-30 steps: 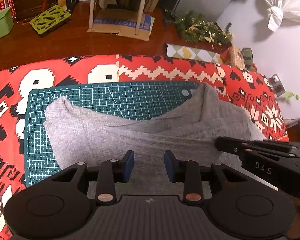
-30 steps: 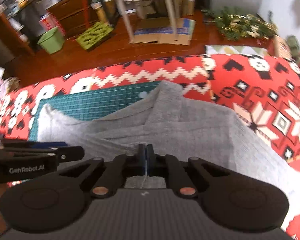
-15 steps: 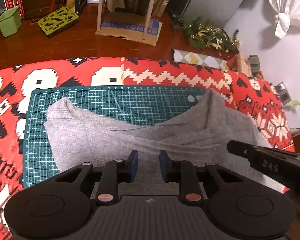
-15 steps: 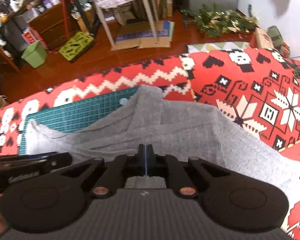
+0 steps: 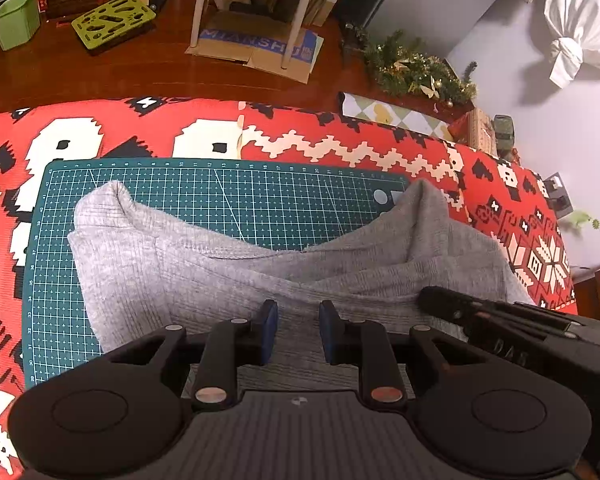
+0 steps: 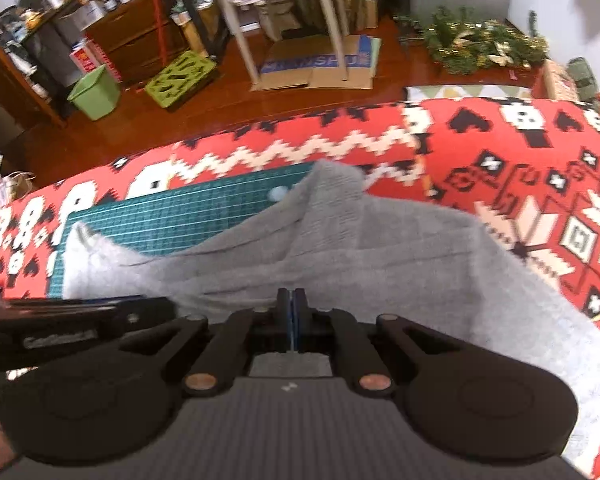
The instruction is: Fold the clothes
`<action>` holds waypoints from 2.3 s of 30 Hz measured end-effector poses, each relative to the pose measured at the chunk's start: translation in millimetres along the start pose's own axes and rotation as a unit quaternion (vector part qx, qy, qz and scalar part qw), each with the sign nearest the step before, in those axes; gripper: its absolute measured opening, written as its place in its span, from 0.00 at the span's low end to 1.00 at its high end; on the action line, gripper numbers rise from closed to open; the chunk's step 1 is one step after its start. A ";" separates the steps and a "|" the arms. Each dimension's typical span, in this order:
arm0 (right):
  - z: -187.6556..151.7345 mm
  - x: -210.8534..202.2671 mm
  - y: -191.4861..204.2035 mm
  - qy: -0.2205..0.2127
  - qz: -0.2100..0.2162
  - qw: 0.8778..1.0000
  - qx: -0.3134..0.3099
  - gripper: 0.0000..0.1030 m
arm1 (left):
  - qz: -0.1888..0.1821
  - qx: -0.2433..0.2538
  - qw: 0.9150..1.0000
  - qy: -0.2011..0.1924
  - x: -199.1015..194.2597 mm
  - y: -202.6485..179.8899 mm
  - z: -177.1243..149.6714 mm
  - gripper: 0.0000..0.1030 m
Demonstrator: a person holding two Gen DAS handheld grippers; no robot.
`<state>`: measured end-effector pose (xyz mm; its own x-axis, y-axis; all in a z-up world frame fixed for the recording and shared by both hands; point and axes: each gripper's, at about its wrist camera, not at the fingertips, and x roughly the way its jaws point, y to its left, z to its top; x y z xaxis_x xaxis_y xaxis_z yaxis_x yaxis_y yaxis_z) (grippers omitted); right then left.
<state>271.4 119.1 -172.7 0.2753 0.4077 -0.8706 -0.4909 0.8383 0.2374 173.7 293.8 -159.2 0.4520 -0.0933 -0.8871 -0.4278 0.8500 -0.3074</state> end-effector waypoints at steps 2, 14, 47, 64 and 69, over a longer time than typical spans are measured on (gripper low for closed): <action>2.4 -4.8 -2.3 -0.003 0.014 1.000 -0.001 0.01 | -0.012 -0.003 1.000 -0.001 -1.9 -0.8 0.8 0.21; 0.4 15.4 18.8 0.014 0.047 0.998 -0.032 0.00 | -0.025 -0.011 1.000 0.011 8.4 3.6 6.7 0.12; -10.7 -50.4 -120.8 -0.011 -0.054 0.996 0.074 0.03 | -0.085 0.080 0.992 0.041 32.1 -111.4 12.6 0.13; -92.8 -103.9 -214.8 -0.006 -0.105 0.972 0.210 0.23 | -0.092 0.155 0.977 0.111 58.8 -216.3 -28.7 0.13; -100.3 -97.2 -209.3 -0.007 -0.090 0.967 0.236 0.25 | -0.085 0.161 0.975 0.127 59.9 -222.7 -38.1 0.13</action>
<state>264.5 -132.3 -181.0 0.3349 0.2419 -0.9107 -0.0020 0.9667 0.2560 266.2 79.2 -157.1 0.2695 -0.3376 -0.9019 -0.0769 0.9260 -0.3696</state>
